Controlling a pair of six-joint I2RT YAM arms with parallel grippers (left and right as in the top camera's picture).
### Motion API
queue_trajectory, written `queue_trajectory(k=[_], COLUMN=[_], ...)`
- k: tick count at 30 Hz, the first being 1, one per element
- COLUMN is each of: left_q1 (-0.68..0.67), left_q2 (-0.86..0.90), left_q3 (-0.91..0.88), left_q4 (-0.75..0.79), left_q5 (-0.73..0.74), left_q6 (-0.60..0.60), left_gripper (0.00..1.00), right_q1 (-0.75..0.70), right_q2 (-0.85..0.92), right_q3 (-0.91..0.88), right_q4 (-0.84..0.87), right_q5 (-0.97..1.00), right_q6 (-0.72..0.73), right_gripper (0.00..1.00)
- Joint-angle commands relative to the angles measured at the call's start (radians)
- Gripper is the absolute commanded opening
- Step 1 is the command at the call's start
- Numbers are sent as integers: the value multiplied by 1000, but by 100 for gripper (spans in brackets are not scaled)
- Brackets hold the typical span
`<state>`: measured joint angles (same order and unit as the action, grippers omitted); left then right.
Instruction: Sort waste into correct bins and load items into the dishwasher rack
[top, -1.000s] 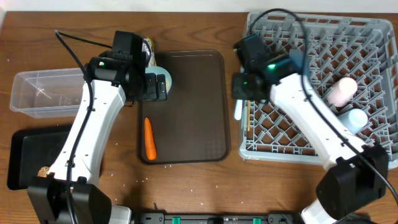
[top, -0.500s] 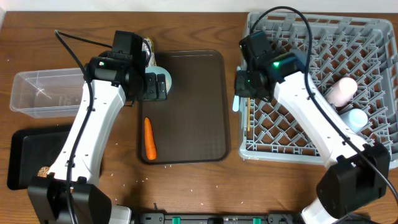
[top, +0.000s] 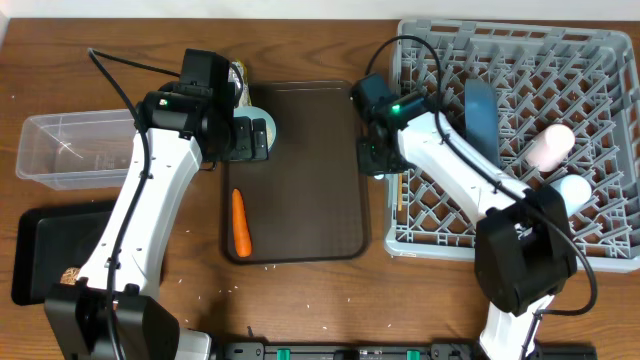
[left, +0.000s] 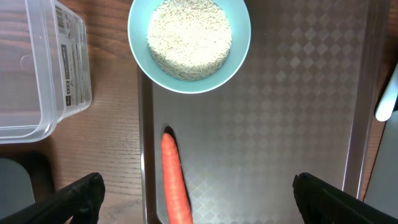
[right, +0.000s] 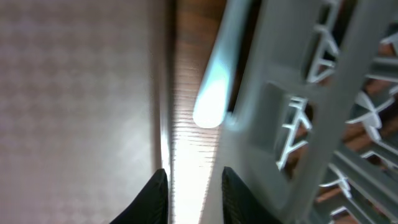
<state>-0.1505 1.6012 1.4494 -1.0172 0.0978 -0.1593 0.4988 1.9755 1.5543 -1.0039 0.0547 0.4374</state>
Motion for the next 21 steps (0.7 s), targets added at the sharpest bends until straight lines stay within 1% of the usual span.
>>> queue_trajectory(k=[1,5,7,11,15,19,21], left_q1=[6,6,6,6,6,6,6], left_q2=[5,5,5,5,5,5,5], left_q3=[-4,-4,-4,-4,-4,-4,-4], left_q4=[-2,-2,-2,2,3,6,6], left_q5=[-12,-12,-12,-12,-12,-12,-12], left_q6=[9,9,9,9,9,9,9], left_gripper=[98,98,98,98,98,98,98], right_q1=[-56,-120,-133,-121,-93,-67,-63], right_q2=[-10,-11,-14,-14,-14,-11,-5], right_q3=[1,1,1,2,2,2,2], right_q4=[-15,-63,-58,-52,23,111,133], right_q5=[71,43,7,3,-37,-14,14], right_q6=[19,28,-13,-27,-27,52,97], right_gripper=[24,24,25,27,32,32,31])
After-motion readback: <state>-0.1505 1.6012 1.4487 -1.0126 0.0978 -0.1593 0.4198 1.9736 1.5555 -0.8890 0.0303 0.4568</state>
